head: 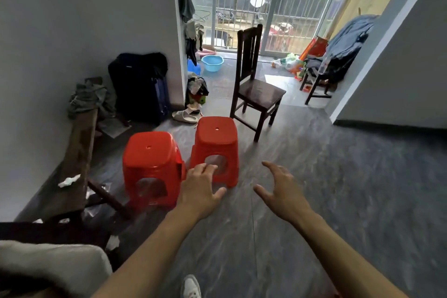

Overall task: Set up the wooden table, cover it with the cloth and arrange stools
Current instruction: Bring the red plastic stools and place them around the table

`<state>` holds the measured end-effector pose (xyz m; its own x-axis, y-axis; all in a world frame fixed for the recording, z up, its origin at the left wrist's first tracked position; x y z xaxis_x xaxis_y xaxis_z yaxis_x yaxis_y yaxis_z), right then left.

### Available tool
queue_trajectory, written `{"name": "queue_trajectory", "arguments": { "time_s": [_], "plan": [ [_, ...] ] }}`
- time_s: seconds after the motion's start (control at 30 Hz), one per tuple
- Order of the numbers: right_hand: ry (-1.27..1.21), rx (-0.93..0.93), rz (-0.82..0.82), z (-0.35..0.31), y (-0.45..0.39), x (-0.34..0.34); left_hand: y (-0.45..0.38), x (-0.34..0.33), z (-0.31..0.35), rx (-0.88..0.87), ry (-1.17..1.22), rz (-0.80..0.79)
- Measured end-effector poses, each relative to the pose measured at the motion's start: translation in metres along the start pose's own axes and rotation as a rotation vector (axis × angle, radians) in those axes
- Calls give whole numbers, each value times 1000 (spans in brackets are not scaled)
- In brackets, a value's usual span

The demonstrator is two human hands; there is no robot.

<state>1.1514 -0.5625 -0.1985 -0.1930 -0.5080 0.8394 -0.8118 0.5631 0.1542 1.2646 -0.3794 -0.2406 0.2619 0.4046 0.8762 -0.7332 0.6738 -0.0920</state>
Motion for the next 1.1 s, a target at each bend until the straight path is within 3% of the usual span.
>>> {"name": "queue_trajectory", "arguments": {
  "time_s": [0.4,0.77,1.1],
  "plan": [
    [33,-124,-78,-3,-194,0,-212,-17,-50,-20,11,-127],
    [-15,7,-217,-8,-428,12,-387,-40,-70,177,-67,-173],
    [55,10,-331,-37,-579,-33,-489,-66,-165,316,5,-173]
  ]
}}
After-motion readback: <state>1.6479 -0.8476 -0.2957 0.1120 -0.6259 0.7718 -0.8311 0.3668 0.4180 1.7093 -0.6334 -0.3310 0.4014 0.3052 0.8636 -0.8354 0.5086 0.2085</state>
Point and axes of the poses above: each hand's wrist, its own y-axis away from the middle knuckle, its own x-axis out of the back of the hand, z = x × y, the point moved 3 cm from there along -y, towards the middle knuckle, and after that the axes turned 11 degrees about -x, right-handed, at the moved point
